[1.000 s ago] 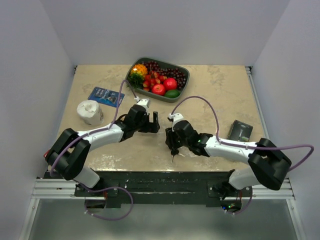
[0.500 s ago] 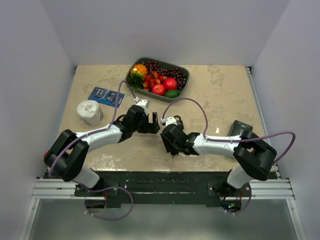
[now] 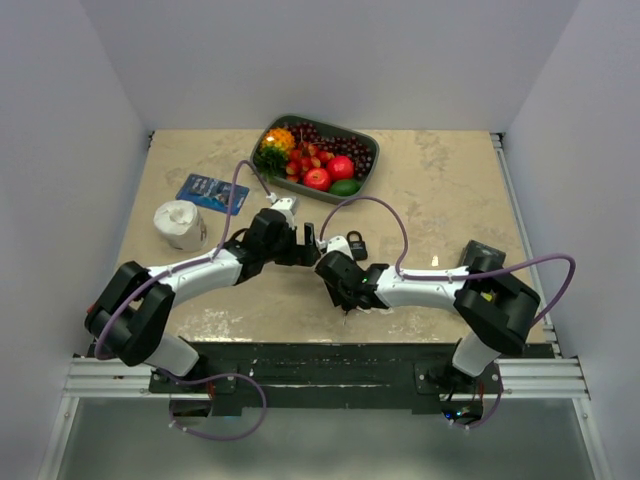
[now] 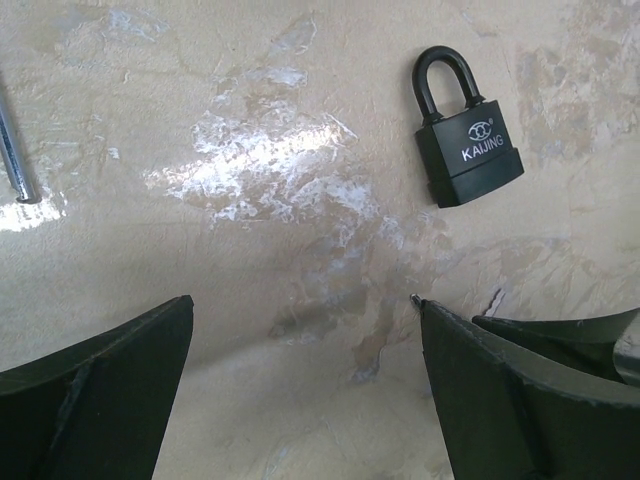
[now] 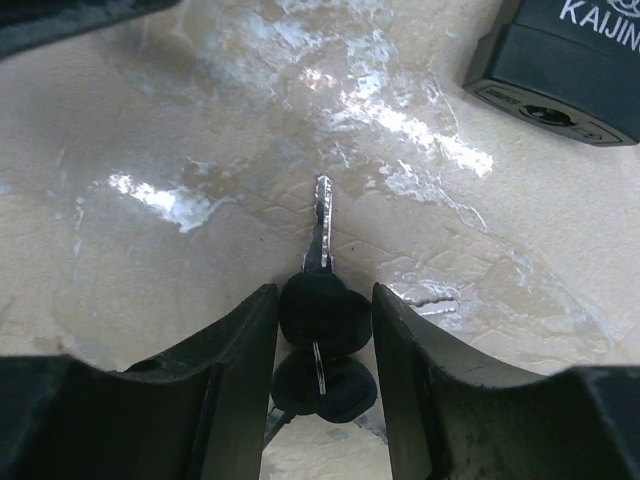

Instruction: Unlock with the key

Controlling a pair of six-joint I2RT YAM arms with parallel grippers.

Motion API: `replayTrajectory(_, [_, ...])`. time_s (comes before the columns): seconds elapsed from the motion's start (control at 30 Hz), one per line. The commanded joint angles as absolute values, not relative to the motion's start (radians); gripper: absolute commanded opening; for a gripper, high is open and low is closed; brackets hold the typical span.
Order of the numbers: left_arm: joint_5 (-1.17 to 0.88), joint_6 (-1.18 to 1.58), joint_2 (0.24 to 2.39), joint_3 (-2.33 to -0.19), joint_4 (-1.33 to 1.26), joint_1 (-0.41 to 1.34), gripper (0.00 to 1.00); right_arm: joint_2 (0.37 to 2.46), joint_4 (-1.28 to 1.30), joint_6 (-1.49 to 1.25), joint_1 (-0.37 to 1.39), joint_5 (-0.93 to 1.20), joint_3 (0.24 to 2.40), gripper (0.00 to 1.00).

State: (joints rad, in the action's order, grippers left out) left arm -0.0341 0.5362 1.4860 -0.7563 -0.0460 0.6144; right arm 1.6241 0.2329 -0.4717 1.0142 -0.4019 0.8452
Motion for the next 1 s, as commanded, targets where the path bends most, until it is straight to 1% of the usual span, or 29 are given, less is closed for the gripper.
replayTrajectory(0.0, [-0.057, 0.526, 1.448, -0.764, -0.089, 0.601, 1.0, 1.62, 0.281, -0.514, 1.02, -0.459, 0.879, 0.45])
replayTrajectory(0.1, [-0.061, 0.528, 1.442, -0.764, -0.091, 0.601, 1.0, 1.615, 0.261, -0.508, 1.02, -0.443, 0.867, 0.42])
replayTrajectory(0.2, [-0.075, 0.535, 1.439, -0.769, -0.092, 0.6, 1.0, 1.618, 0.233, -0.505, 1.02, -0.422, 0.861, 0.35])
replayTrajectory(0.23, [-0.084, 0.537, 1.439, -0.772, -0.092, 0.6, 1.0, 1.618, 0.23, -0.505, 1.02, -0.42, 0.859, 0.29])
replayTrajectory(0.3, [-0.097, 0.551, 1.437, -0.77, -0.1, 0.6, 0.99, 1.614, 0.222, -0.508, 1.02, -0.422, 0.859, 0.22])
replayTrajectory(0.33, [-0.115, 0.558, 1.437, -0.769, -0.104, 0.6, 0.99, 1.609, 0.221, -0.508, 1.02, -0.422, 0.858, 0.16])
replayTrajectory(0.43, [-0.159, 0.595, 1.439, -0.753, -0.143, 0.6, 0.99, 1.579, 0.218, -0.508, 1.02, -0.434, 0.856, 0.06])
replayTrajectory(0.63, [-0.257, 0.686, 1.463, -0.732, -0.235, 0.6, 0.99, 1.476, 0.184, -0.52, 1.02, -0.48, 0.824, 0.01])
replayTrajectory(0.87, [-0.351, 0.811, 1.528, -0.727, -0.356, 0.6, 0.99, 1.378, 0.109, -0.522, 1.022, -0.52, 0.755, 0.0])
replayTrajectory(0.97, [-0.402, 0.865, 1.568, -0.719, -0.441, 0.6, 0.97, 1.33, 0.086, -0.522, 1.022, -0.54, 0.732, 0.0])
